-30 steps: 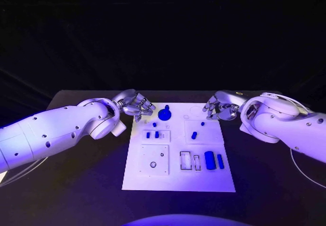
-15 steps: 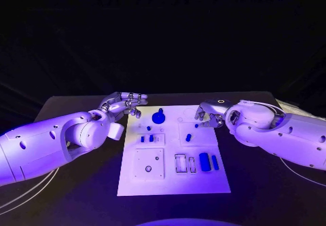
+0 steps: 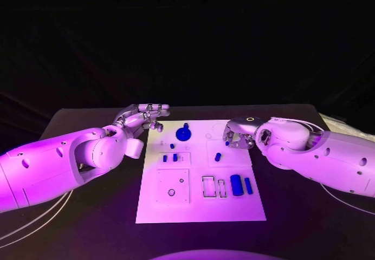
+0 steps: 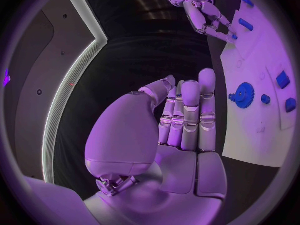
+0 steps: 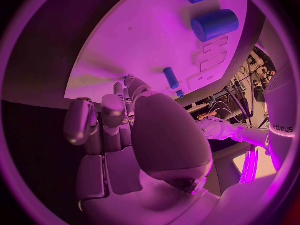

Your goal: Assemble the parts on the task board

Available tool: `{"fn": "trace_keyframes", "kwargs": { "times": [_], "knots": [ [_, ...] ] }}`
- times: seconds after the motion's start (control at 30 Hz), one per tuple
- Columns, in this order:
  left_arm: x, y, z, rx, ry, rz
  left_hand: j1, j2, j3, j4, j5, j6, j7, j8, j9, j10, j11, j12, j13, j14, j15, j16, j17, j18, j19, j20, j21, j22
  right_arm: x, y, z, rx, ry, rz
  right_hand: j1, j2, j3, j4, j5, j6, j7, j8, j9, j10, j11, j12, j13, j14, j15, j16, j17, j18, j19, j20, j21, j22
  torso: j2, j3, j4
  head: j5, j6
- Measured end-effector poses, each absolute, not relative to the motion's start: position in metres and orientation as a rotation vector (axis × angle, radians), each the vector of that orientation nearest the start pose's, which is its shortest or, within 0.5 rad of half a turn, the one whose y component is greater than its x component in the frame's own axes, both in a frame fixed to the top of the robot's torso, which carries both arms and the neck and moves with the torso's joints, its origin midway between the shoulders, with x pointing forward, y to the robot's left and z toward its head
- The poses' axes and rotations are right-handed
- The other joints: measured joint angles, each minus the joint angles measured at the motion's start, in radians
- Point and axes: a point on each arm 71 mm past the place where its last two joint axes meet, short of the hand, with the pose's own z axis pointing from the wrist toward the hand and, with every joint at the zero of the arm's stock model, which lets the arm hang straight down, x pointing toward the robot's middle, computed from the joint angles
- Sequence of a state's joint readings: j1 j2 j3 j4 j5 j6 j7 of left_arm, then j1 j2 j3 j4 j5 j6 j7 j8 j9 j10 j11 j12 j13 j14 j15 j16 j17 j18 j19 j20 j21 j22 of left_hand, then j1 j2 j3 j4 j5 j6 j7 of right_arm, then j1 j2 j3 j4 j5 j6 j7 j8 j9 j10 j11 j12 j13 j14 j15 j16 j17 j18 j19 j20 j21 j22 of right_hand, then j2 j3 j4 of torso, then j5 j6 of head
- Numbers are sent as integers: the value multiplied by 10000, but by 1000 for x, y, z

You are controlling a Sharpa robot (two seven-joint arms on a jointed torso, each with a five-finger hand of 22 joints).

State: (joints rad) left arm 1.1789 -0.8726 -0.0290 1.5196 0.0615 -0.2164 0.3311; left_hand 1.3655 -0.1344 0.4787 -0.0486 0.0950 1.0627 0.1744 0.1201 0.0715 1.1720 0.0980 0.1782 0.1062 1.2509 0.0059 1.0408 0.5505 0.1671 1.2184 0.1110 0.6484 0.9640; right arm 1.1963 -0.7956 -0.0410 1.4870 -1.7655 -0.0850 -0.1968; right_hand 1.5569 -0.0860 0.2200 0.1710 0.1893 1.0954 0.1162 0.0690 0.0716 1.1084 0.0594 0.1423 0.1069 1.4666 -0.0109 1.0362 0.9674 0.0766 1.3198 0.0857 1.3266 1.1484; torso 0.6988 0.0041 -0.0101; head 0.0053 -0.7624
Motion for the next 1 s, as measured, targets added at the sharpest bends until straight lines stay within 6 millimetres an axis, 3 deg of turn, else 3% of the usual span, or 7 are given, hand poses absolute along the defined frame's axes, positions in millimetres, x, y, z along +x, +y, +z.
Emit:
{"fn": "trace_keyframes", "kwargs": {
  "times": [0.63, 0.83, 1.0],
  "knots": [
    [485, 220, -189, -12429, 14786, -15982, 0, 0, -54, -1, 0, -1, 0, 29, -1, 0, 0, 0, 8, 0, 1, 0, -33, -5, -36, -36, -58, -43, 493, -180, -206, -5109, 17861, 3541, -55, 54, 606, -223, -252, 387, -35, 42, 45, 491, -54, -3, -304, -22, -22, 0, -11, 1, 35, -34, 0, 86, -6, 4, 0, 80, -55],
    [485, 220, -189, -12436, 14790, -15995, 1, 0, -54, -1, 0, -1, -1, 29, -1, 0, 0, 41, 7, -32, 34, 0, -56, -9, -36, -36, -58, -60, 493, -177, -207, -5207, 17779, 3484, -110, 109, 1044, -458, -756, 646, -41, 106, 61, 790, -88, -90, -430, -1, -73, 121, 58, 1, 185, -73, 134, 315, -8, 3, -1, 64, -71],
    [485, 220, -189, -12444, 14790, -15994, 43, 43, -54, 0, 0, -1, -1, 29, -2, 0, 0, 41, 16, -32, 34, 0, -56, -12, -36, -36, -58, -62, 491, -177, -208, -5222, 17621, 3492, -149, 149, 1368, -623, -824, 764, -57, 158, 127, 1005, -82, -118, -412, -1, -73, 301, 194, 2, 309, -53, 251, 536, -9, 2, -2, 35, -92]
  ]
}}
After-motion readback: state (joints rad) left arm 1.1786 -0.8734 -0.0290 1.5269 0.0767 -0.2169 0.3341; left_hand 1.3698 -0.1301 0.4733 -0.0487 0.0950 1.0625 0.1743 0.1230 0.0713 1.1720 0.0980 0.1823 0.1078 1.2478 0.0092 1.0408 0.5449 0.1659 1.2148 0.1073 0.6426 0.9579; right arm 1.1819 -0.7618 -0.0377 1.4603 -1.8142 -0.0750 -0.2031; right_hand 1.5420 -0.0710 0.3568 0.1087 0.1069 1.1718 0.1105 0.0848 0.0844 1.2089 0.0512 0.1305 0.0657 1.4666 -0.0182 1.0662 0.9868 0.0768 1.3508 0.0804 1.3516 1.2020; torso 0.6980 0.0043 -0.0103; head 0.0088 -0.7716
